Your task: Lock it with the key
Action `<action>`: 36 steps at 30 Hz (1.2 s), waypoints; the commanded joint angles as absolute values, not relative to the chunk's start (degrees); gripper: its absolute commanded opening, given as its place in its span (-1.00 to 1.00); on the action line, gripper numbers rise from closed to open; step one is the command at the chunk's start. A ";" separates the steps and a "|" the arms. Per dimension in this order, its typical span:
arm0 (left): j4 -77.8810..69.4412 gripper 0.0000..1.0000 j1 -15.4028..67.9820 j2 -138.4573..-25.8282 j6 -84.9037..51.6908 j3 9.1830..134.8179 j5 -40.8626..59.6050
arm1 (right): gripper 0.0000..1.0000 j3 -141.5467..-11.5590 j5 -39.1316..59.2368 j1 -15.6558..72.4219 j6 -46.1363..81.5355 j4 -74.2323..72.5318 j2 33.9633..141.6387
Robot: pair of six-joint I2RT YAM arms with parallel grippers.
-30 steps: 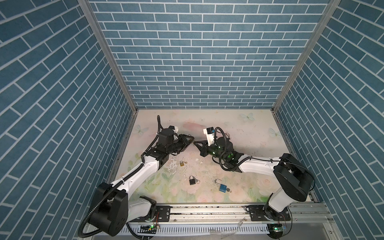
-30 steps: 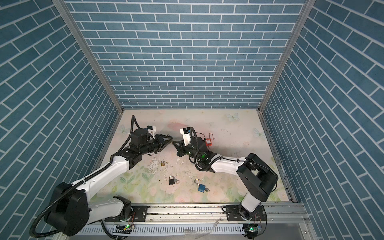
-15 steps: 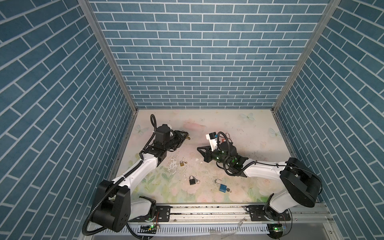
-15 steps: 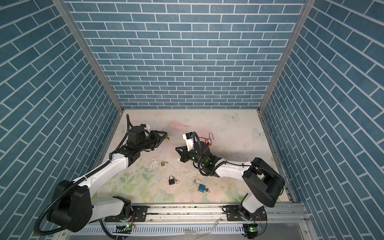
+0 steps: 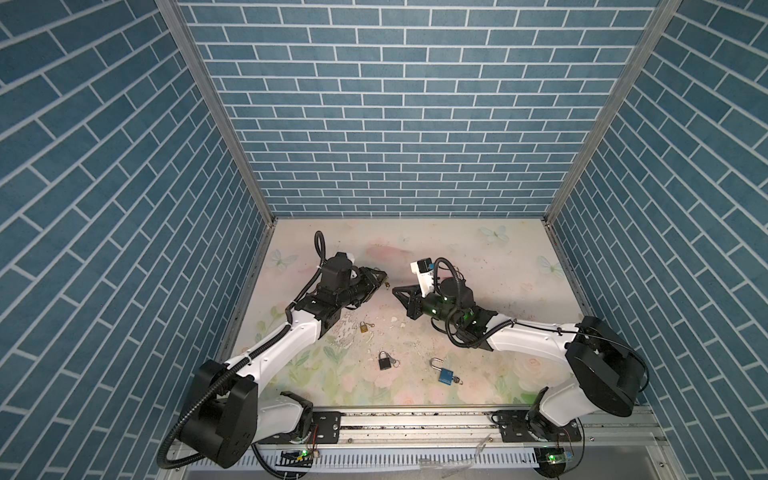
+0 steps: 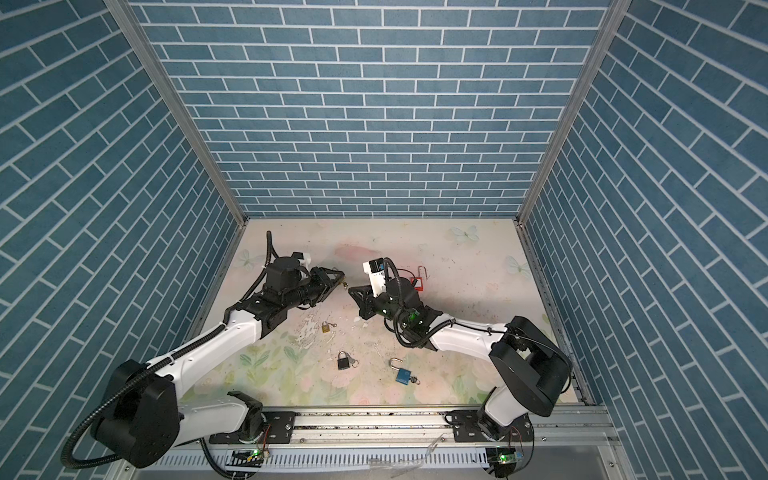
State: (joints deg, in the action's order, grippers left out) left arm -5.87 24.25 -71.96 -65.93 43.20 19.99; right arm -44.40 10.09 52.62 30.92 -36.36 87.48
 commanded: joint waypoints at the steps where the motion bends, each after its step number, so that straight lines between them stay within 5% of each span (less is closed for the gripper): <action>1: -5.66 -1.00 24.35 -70.78 -64.94 44.25 21.05 | -0.61 -45.25 8.17 52.89 28.36 -35.37 86.81; 36: -6.93 -1.00 24.33 -69.56 -67.59 43.35 22.96 | -0.41 -48.91 8.16 52.80 25.68 -35.02 92.16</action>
